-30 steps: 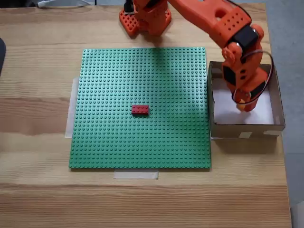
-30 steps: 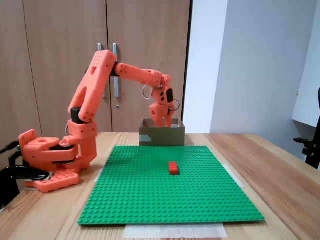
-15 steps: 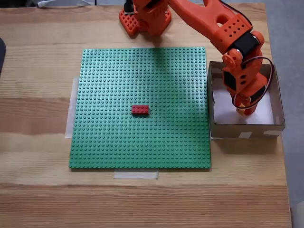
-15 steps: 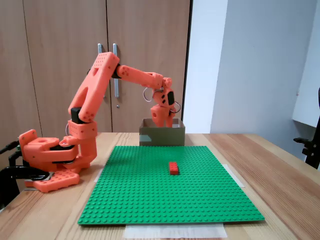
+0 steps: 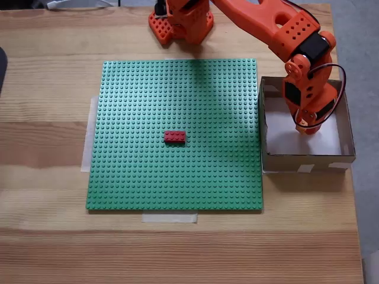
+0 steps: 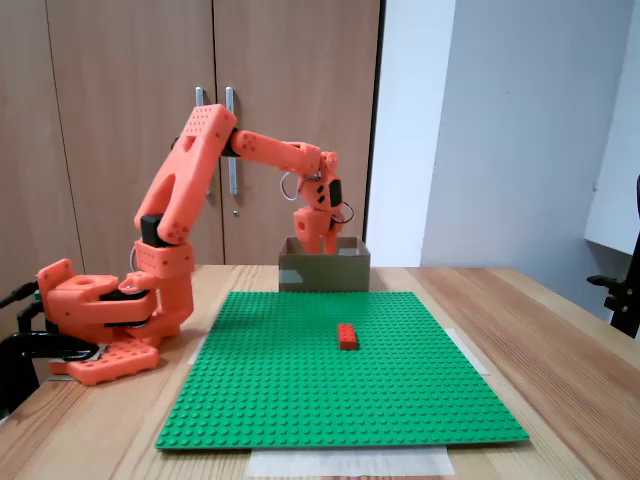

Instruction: Pick the yellow lego block and put it in the box.

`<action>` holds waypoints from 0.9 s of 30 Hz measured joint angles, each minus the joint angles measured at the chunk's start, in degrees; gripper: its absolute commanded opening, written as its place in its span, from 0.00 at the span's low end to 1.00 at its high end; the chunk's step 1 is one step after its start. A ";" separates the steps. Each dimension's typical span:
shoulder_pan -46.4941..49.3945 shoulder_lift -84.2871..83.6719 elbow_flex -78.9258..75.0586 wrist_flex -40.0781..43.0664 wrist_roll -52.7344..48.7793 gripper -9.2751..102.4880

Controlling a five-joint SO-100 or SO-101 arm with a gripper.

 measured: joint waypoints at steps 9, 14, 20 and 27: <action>0.18 0.00 0.00 0.26 -0.62 0.08; 2.37 0.00 0.18 -0.44 -1.14 0.09; 2.72 0.00 0.35 -0.97 -1.32 0.08; 2.81 0.00 1.41 -1.14 -3.08 0.13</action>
